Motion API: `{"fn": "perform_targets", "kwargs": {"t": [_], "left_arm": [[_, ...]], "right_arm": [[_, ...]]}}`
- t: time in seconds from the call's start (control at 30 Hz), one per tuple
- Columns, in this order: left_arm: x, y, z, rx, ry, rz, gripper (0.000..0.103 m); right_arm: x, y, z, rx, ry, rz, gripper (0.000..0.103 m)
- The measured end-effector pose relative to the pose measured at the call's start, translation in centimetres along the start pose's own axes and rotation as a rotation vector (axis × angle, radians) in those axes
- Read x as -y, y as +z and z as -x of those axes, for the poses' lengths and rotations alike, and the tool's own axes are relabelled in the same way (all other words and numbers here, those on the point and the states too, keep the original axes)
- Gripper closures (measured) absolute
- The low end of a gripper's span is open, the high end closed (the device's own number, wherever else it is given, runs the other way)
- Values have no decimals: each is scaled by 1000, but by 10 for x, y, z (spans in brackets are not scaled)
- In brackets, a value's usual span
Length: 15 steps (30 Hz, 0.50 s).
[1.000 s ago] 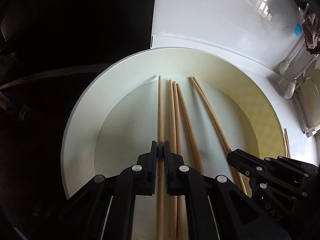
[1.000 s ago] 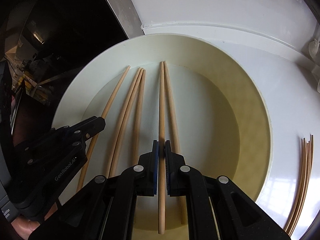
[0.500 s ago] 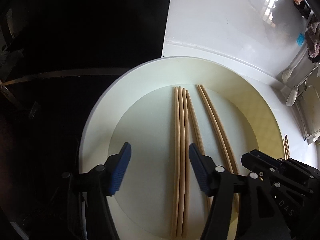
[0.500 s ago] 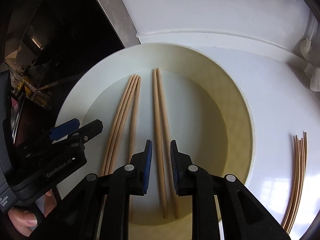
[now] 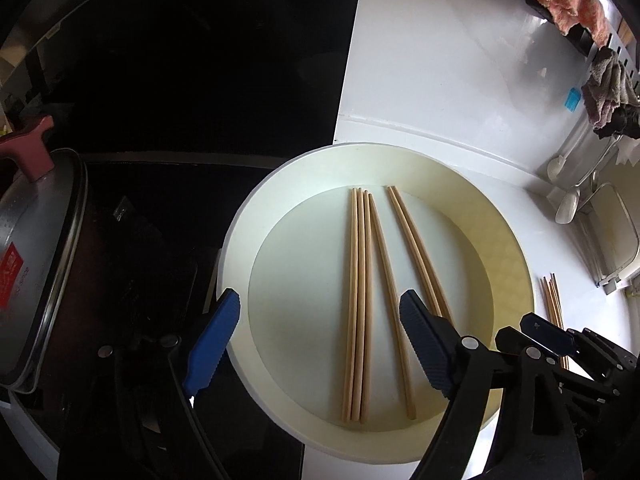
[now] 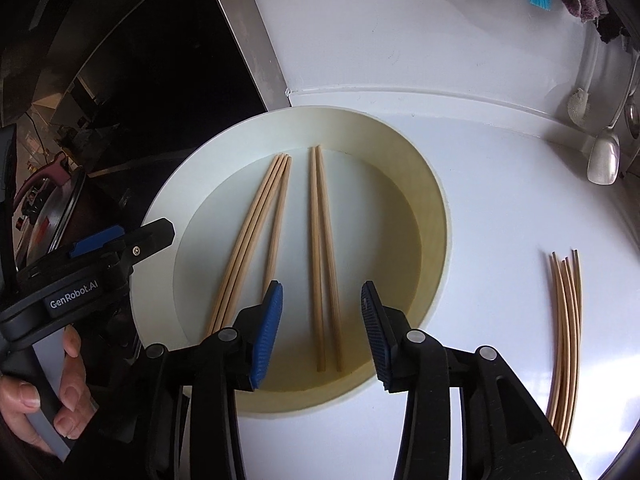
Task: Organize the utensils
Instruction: 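Move the right tool back to the chopstick pile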
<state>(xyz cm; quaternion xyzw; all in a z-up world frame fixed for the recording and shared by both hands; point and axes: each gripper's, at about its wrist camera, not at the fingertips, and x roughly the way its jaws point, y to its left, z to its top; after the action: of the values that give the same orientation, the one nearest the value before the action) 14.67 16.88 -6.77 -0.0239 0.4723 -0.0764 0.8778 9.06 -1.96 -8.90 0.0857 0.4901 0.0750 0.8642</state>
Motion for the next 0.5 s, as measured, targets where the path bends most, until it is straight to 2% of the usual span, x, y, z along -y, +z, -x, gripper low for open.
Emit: {"fn": "perform_targets", "kwargs": {"t": [0.27,0.5], "left_arm": [[21,-20,30,22,0,-18,20],[65,-36,38,6,-23,-60,18]], "right_arm": [[25,-23,30,24,-2,-26,59],[68,-45,61,47,-17,-86,57]]}}
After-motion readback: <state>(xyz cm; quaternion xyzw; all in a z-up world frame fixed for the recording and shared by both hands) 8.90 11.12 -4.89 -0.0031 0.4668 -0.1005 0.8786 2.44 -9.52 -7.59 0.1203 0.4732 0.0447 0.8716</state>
